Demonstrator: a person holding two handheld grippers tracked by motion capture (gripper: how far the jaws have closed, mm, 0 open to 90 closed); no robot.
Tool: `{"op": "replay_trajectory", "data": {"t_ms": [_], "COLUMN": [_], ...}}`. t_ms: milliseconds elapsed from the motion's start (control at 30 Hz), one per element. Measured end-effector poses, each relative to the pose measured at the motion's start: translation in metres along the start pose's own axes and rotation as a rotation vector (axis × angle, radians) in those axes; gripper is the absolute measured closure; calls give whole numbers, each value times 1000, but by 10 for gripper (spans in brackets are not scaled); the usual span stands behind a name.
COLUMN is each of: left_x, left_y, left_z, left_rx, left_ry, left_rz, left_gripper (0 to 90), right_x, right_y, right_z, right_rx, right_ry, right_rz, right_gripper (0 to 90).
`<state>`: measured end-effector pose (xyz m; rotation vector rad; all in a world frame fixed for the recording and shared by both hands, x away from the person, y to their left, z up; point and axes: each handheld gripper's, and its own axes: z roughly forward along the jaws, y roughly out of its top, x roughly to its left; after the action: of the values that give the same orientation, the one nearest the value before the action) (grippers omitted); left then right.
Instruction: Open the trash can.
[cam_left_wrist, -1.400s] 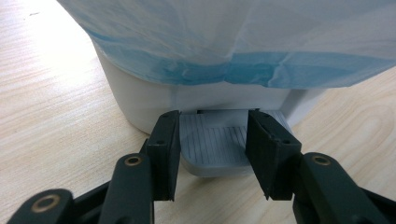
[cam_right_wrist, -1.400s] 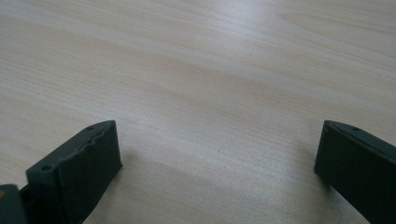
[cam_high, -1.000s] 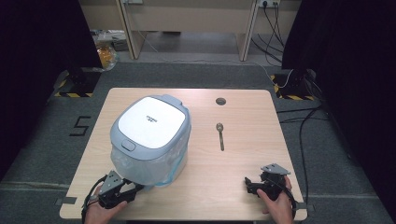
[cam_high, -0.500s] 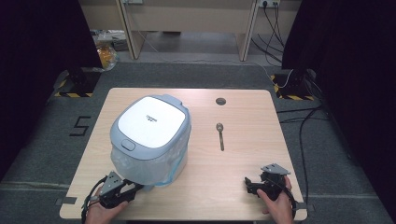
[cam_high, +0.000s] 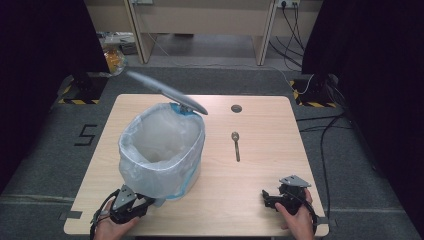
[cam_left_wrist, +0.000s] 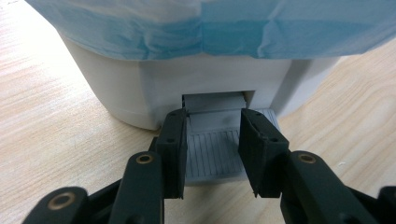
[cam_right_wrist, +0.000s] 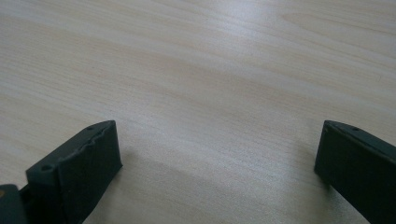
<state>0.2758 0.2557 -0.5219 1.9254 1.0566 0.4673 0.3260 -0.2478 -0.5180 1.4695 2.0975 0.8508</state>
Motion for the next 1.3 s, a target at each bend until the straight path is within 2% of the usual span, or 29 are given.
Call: {"op": "replay_trajectory", "data": {"t_ms": [367, 1133, 1233, 1300], "left_x": [3, 4, 4, 4], "left_y": [1, 2, 2, 2], "left_z": [1, 2, 2, 2], "left_rx": [3, 3, 3, 3], "left_ry": [-16, -17, -15, -15], "left_rz": [-9, -12, -10, -10], "left_gripper": [623, 633, 633, 633], "right_x": [0, 0, -1, -3], "right_y": [-1, 0, 0, 2], "right_z": [0, 0, 0, -6], "right_rx": [-2, 3, -5, -44], "right_ry": [0, 2, 6, 24], "right_rz": [-2, -4, -5, -23], "right_gripper": [3, 3, 37, 231]}}
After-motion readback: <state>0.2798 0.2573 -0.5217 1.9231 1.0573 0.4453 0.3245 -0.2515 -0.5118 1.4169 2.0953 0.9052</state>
